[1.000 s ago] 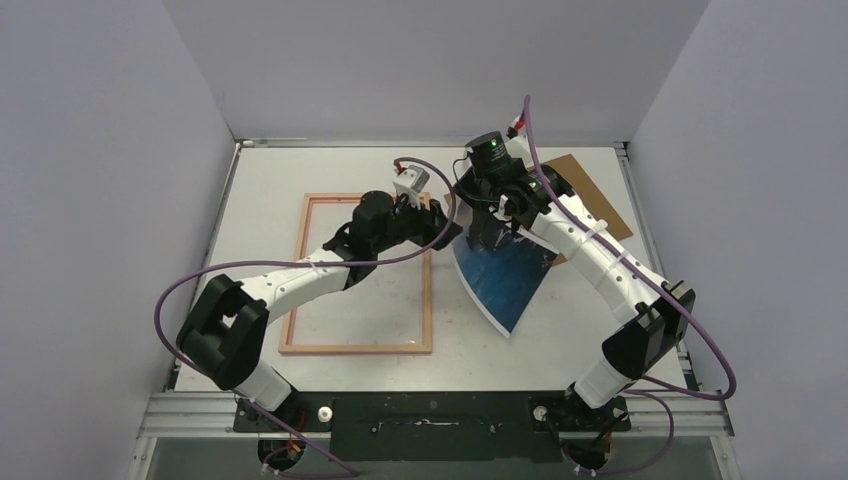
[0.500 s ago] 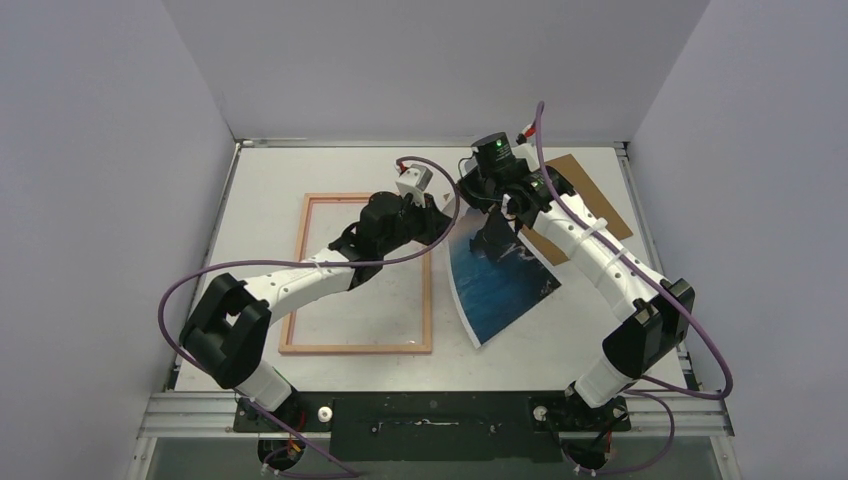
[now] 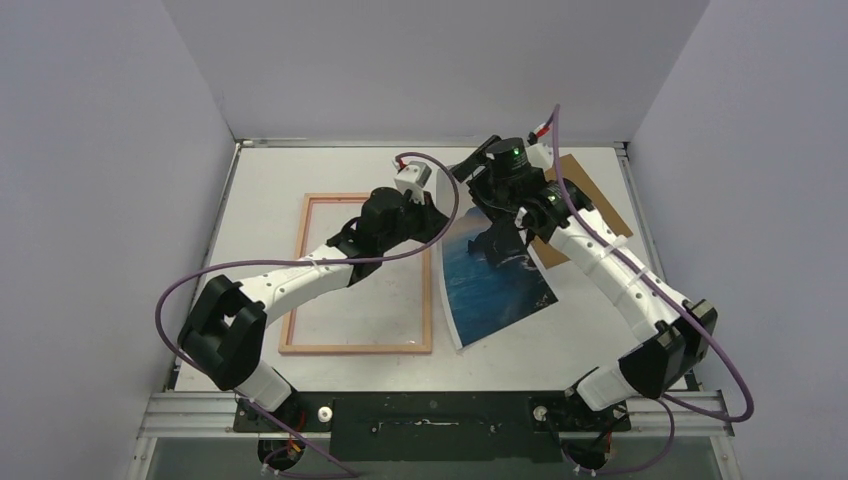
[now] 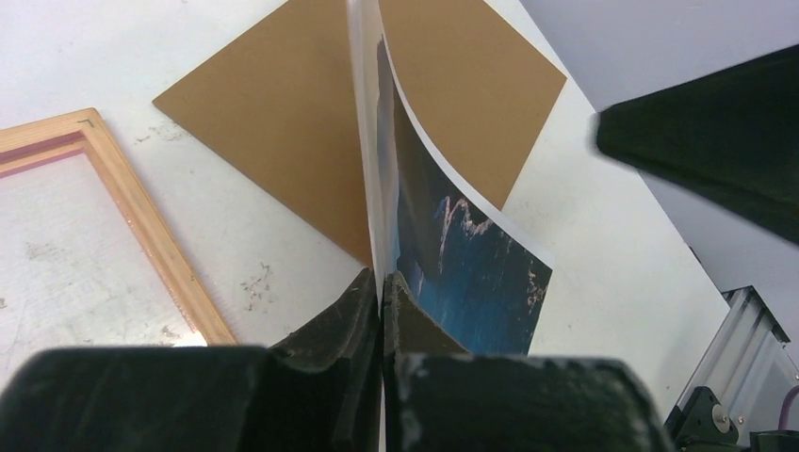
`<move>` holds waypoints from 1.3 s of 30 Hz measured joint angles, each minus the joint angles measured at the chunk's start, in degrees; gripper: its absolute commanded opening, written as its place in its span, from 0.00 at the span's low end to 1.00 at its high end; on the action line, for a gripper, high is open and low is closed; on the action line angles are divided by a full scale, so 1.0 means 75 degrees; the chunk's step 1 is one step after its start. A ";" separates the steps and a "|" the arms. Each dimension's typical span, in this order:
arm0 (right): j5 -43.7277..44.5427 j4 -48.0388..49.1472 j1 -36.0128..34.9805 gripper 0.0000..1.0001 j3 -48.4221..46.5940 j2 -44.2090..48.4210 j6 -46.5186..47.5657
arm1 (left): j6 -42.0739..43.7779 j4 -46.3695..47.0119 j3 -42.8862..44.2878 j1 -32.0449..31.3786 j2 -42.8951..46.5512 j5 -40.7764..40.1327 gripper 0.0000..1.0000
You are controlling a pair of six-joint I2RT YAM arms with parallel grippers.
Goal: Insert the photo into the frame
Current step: Pick up the photo at the center of the board.
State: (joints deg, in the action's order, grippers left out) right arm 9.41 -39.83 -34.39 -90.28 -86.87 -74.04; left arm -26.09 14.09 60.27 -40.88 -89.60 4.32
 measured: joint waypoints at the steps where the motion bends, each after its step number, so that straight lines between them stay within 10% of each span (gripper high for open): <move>1: 0.0064 0.0079 0.0012 0.75 0.0146 0.0207 0.0131 | 0.0000 -0.0093 0.0015 0.0000 0.0017 -0.0041 0.00; 18: 0.0790 0.0589 0.0099 0.80 0.2055 0.2955 0.3223 | -0.1189 -0.3882 0.2585 0.0603 -0.0087 -0.0224 0.00; 31: 0.2806 0.0233 -0.4106 0.83 0.1749 0.1177 0.5418 | -0.2984 -0.5826 0.3357 0.1227 -0.0201 0.0073 0.00; 39: 0.4287 -0.0163 -0.5056 0.79 0.1480 0.0122 0.6231 | -0.3640 -0.5925 0.3357 0.1480 -0.0201 0.0315 0.00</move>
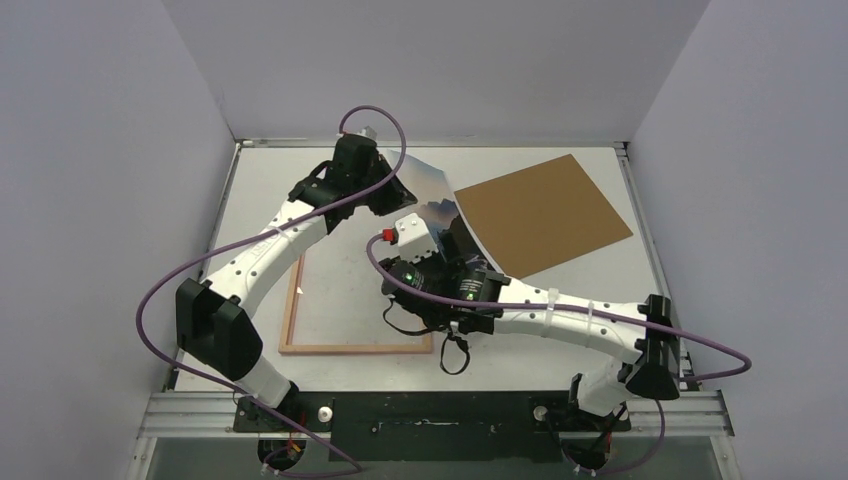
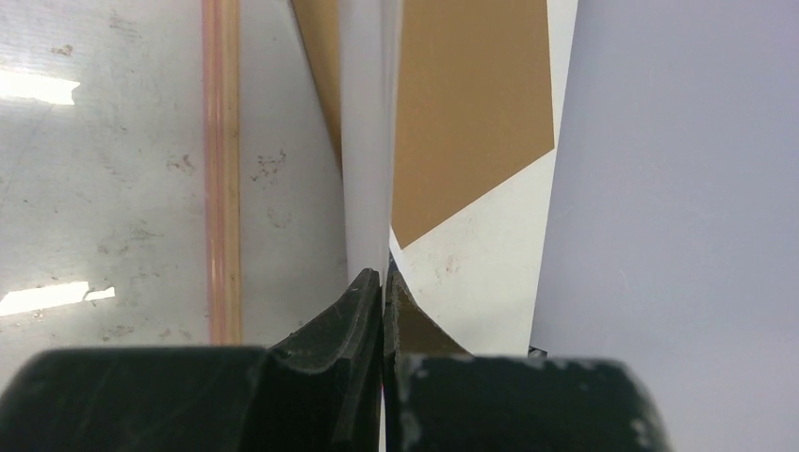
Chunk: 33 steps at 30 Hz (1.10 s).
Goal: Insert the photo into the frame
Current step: Pick up the photo at the center of the board.
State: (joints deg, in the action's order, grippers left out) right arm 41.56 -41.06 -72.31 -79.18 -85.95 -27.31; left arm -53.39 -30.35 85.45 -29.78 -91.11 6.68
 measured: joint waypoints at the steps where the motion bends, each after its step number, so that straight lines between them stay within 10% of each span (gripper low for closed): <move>1: 0.0125 -0.0064 -0.0020 0.78 -0.0076 -0.0099 0.0058 | -0.0055 0.0000 0.0000 0.0000 0.0003 0.0023 0.00; 11: 0.1454 -0.0539 -0.0073 0.53 -0.0764 -0.1239 0.0297 | -0.0501 0.0003 -0.0122 0.0102 0.0020 0.0265 0.00; 20: 0.2378 -0.1233 -0.0076 0.05 -0.1145 -0.1542 0.0216 | -0.0656 0.0015 -0.0315 0.0143 0.0242 0.0286 0.00; 29: 0.2769 -0.1346 -0.0076 0.00 -0.1230 -0.1478 0.0347 | -0.0510 0.0230 -0.0708 0.0181 0.0784 0.0300 0.92; 33: 0.2422 -0.0691 -0.0044 0.00 -0.0807 -0.0953 0.0688 | -0.0047 0.0306 -0.0901 0.0259 0.1306 0.0055 0.97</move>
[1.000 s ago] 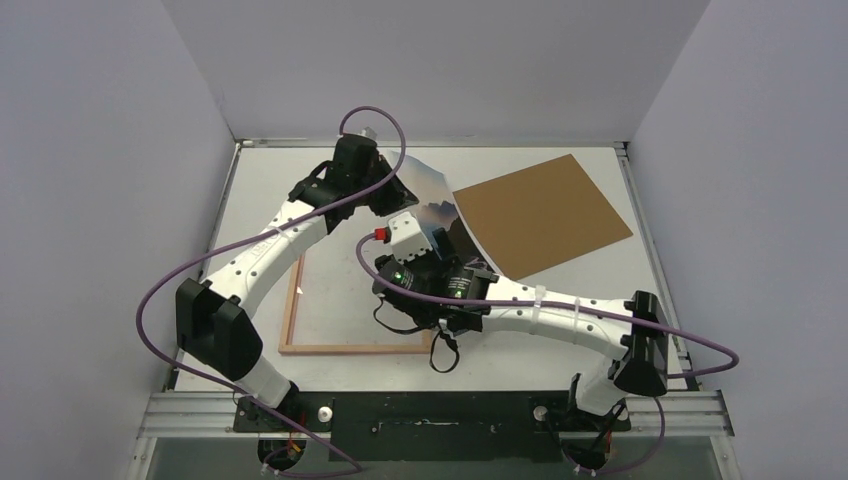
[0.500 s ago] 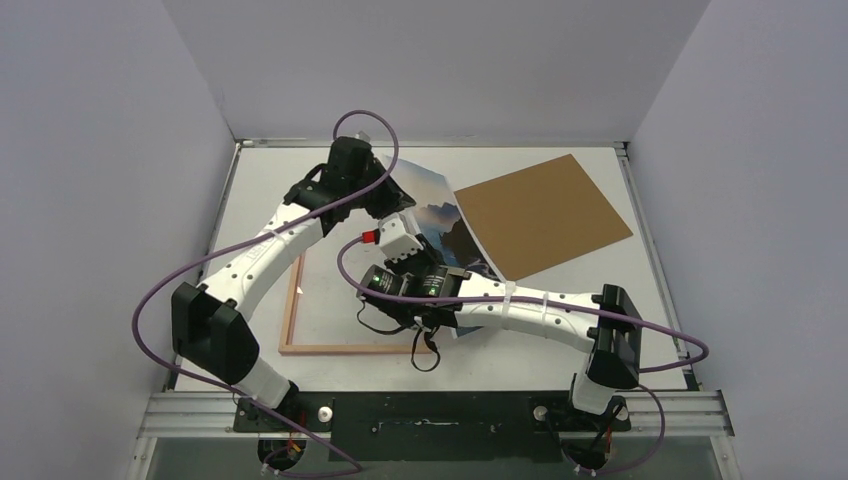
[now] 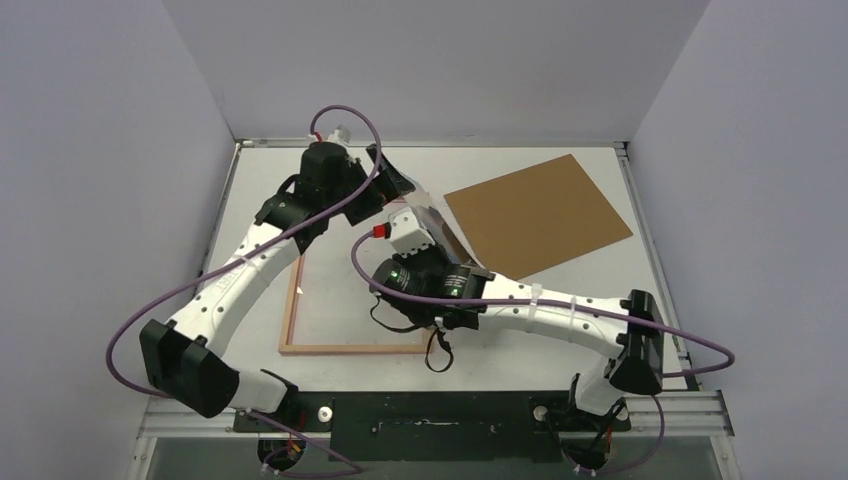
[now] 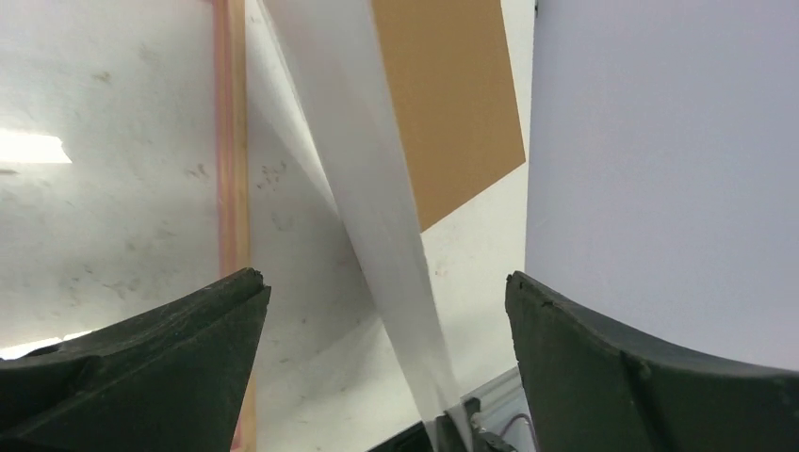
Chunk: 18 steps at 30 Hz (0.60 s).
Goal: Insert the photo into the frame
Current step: Pick up the photo at the center of the board, then turn over the photo from the photo frame.
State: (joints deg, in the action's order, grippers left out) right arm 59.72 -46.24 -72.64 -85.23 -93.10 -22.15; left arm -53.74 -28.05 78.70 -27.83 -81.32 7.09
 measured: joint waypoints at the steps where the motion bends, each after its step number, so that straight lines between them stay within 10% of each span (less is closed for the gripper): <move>1: -0.0119 0.0128 0.0038 0.00 0.0073 0.0160 0.0067 | 0.0154 0.0006 -0.0035 0.0047 0.0178 -0.0070 0.97; 18: -0.3946 0.0976 0.1918 0.00 -0.2087 0.0866 -0.1658 | 0.3369 -0.0542 -0.0796 0.0950 0.3928 -0.2057 0.97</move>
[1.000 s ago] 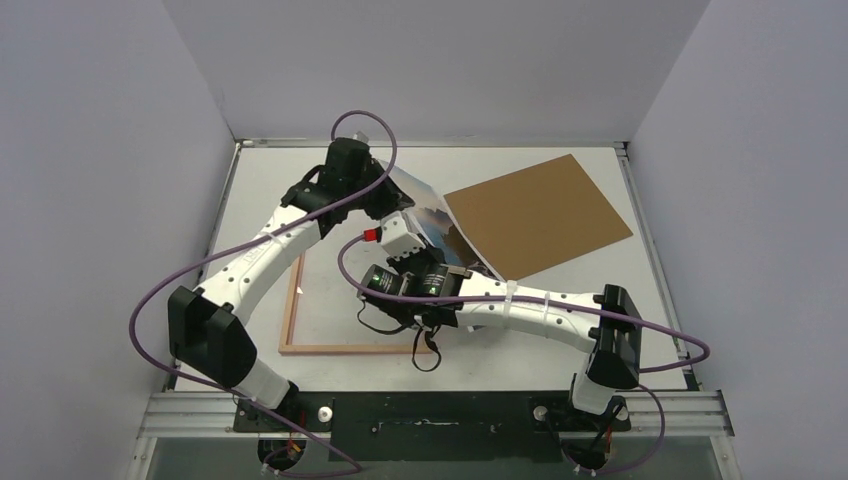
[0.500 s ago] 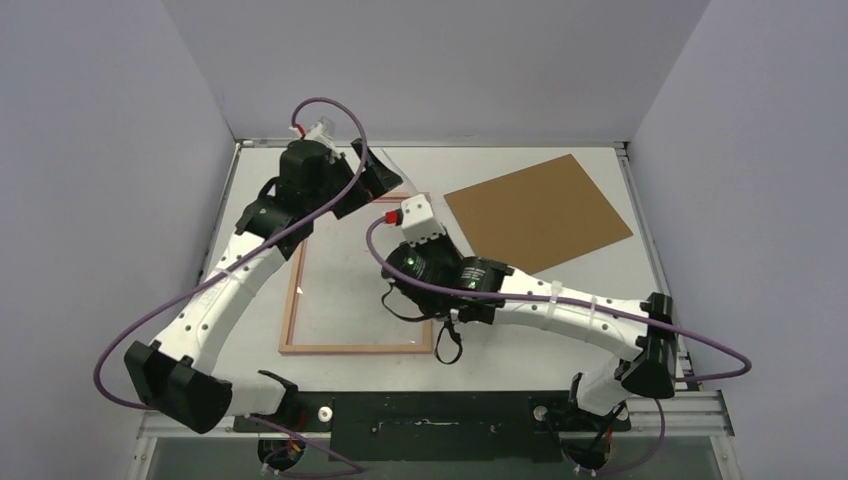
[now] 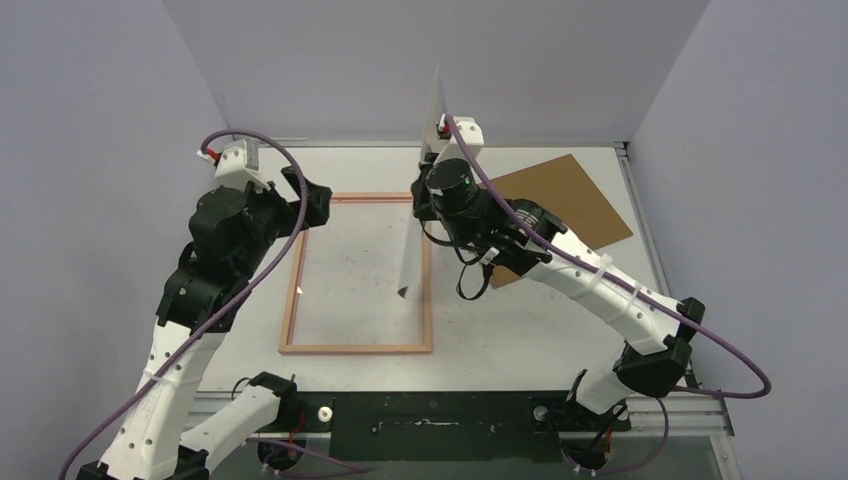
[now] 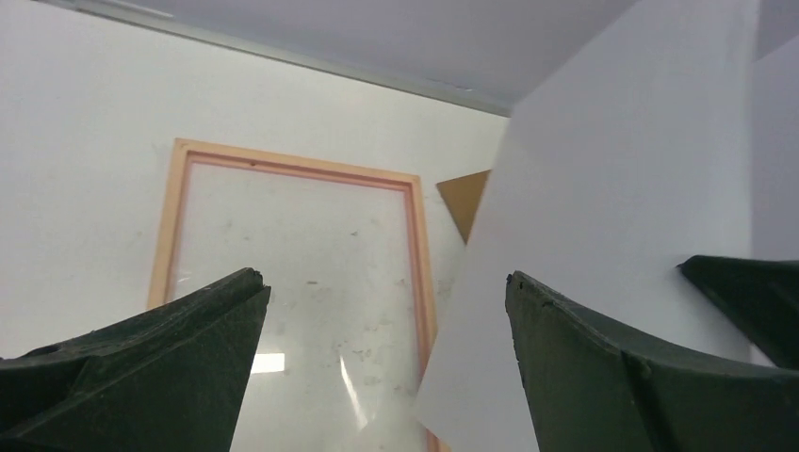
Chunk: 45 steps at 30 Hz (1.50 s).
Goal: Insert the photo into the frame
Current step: Turn over the photo from the photo frame.
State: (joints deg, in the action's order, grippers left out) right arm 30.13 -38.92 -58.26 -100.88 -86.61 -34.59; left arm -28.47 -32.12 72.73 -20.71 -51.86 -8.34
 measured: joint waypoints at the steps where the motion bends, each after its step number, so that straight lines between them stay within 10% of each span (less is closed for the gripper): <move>1: -0.0251 0.0105 0.0000 0.00 -0.0242 -0.0131 -0.0149 | 0.0087 -0.0195 -0.0020 0.0023 0.0087 -0.0134 0.97; 14: -0.3675 0.1766 0.0085 0.00 -0.1979 -0.2818 -0.1909 | 0.0399 -0.2390 -0.0382 0.0029 0.1262 -0.3267 0.97; 24: -0.4811 0.3421 0.0746 0.00 -0.0198 -0.2669 -0.2600 | 0.0347 -0.2416 -0.0321 0.0082 0.0417 -0.3850 0.97; 45: -0.3926 0.5604 0.1722 0.00 0.5590 -0.1416 -0.3279 | 0.0498 -0.1413 -0.1550 0.3424 -0.2343 0.0641 0.97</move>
State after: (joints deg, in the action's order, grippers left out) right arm 0.69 3.11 -45.34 -58.96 -97.23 -59.18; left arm -24.73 -42.72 61.10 4.97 -69.43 -3.53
